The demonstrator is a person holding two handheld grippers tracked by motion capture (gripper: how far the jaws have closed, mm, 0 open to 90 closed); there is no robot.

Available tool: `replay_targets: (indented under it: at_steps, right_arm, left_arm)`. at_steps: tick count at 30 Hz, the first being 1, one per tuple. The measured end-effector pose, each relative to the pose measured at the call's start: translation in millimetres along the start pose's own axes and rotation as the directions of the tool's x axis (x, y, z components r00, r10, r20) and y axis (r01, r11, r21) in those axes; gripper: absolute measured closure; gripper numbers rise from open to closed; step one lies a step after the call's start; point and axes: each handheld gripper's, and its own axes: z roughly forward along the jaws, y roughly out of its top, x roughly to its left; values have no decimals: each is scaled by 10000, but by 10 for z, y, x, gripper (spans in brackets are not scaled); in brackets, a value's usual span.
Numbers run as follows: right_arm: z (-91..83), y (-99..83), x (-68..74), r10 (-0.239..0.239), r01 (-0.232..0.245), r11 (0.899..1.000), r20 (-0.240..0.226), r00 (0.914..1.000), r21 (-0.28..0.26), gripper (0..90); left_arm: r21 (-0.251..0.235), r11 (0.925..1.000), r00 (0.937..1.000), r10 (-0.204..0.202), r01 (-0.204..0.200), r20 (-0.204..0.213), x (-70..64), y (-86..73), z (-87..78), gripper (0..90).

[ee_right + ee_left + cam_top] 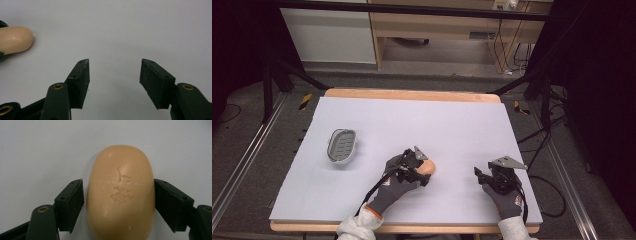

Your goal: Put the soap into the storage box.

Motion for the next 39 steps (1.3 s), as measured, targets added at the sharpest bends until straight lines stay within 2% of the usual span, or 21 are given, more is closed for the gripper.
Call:
replay_targets:
  at_steps: [5,18,25,32,34,39]
  right_arm:
    - [1,-1,4,38,-38,10000,-56,10000,60,411]
    - [17,-8,-3,-98,99,9999,-17,9999,102,411]
    - [-6,-7,0,48,-47,10000,-101,9999,69,411]
    - [-8,-11,-17,52,-52,10000,-28,10000,8,411]
    - [-10,-10,-21,47,-47,10000,0,10000,2,411]
    - [-18,-8,-21,102,-102,9999,-21,9999,-12,412]
  left_arm:
    - [21,10000,10000,12,-12,68,-7,0,23,303]
    - [-94,10000,9999,20,-20,98,-7,-7,27,315]
    - [-55,10000,9999,-11,11,147,-20,-8,10,317]
    - [-213,9997,9995,-85,91,316,-9,-5,-109,317]
    - [-429,9988,9995,-205,216,254,5,-10,-177,317]
    - [-547,9982,9994,-236,248,235,38,-18,-283,317]
